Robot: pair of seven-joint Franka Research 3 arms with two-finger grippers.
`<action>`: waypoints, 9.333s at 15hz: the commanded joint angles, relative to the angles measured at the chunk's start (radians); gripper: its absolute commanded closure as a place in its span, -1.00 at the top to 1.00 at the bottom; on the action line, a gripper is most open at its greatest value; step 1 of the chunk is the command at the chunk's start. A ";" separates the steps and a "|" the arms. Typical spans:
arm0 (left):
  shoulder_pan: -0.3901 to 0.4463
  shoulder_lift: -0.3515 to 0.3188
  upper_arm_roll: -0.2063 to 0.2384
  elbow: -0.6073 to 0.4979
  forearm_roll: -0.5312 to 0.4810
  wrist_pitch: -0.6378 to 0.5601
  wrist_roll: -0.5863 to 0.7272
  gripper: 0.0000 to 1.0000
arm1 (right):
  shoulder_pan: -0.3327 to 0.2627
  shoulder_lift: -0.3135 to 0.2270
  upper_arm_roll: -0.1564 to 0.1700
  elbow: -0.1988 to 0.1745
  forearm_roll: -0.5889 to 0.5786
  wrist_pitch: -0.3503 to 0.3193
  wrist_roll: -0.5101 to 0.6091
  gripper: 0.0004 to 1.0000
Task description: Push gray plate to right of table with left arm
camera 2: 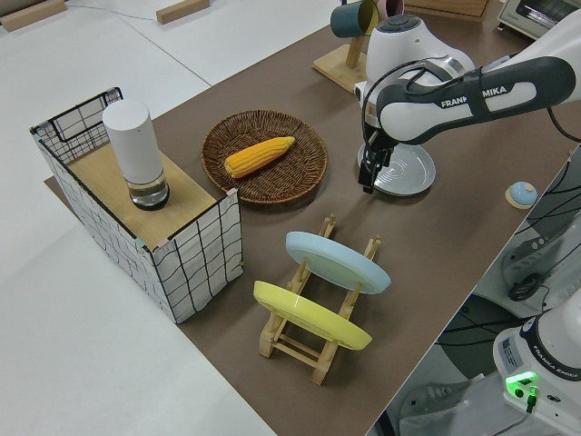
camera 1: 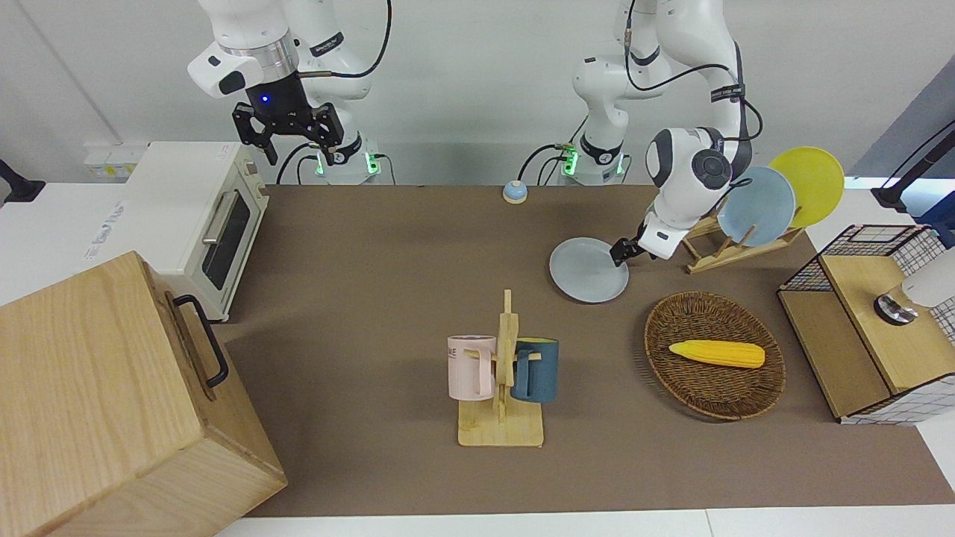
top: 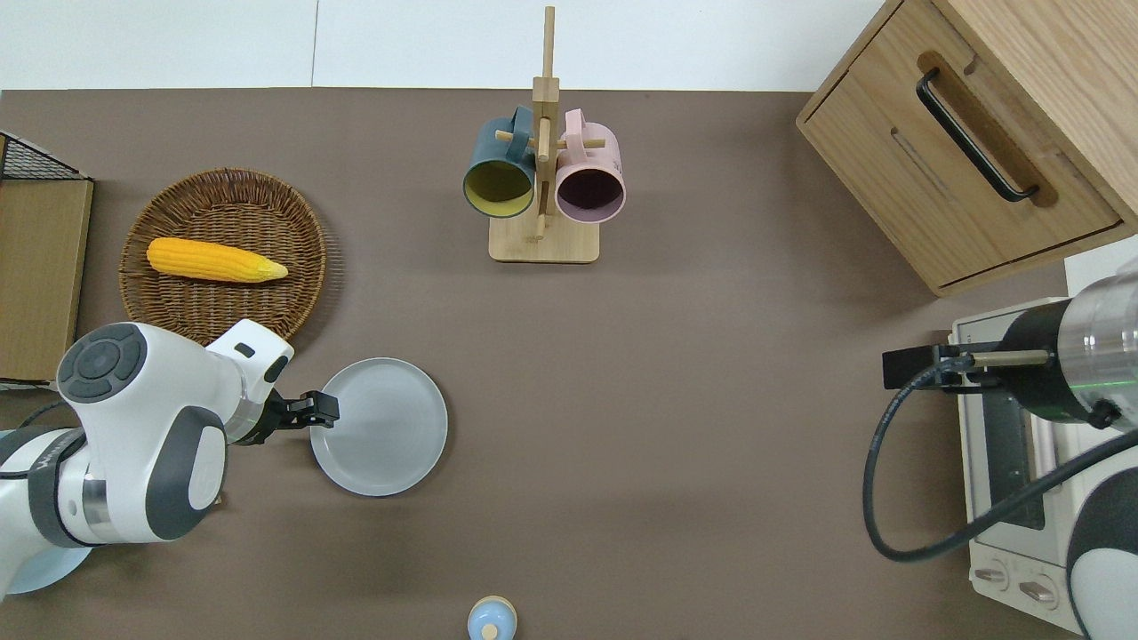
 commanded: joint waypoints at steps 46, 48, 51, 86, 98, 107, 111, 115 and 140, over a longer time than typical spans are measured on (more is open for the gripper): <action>-0.112 0.033 -0.190 -0.091 -0.058 0.141 -0.221 -1.00 | -0.024 -0.027 0.015 -0.027 0.021 0.000 0.010 0.99; -0.146 0.033 -0.201 -0.091 -0.058 0.159 -0.281 -1.00 | -0.024 -0.027 0.015 -0.027 0.021 0.000 0.010 0.99; -0.177 0.033 -0.218 -0.087 -0.077 0.173 -0.341 -1.00 | -0.024 -0.027 0.015 -0.027 0.021 0.000 0.010 0.99; -0.738 0.223 0.020 0.099 -0.206 0.416 -0.689 -1.00 | -0.024 -0.027 0.015 -0.027 0.021 0.000 0.010 0.99; -0.746 0.262 0.003 0.154 -0.206 0.414 -0.773 0.29 | -0.024 -0.027 0.015 -0.027 0.021 -0.001 0.010 0.99; -0.587 0.136 -0.040 0.140 -0.180 0.207 -0.728 0.98 | -0.024 -0.027 0.015 -0.027 0.021 0.000 0.010 0.99; -0.502 0.075 -0.020 0.156 -0.178 0.074 -0.672 0.98 | -0.024 -0.027 0.015 -0.027 0.021 0.000 0.010 0.99; -0.439 0.046 0.064 0.221 -0.177 -0.104 -0.450 0.98 | -0.024 -0.027 0.015 -0.027 0.021 0.000 0.010 0.99; -0.032 -0.034 0.111 0.600 -0.006 -0.529 0.141 0.98 | -0.024 -0.027 0.015 -0.027 0.021 0.000 0.010 0.99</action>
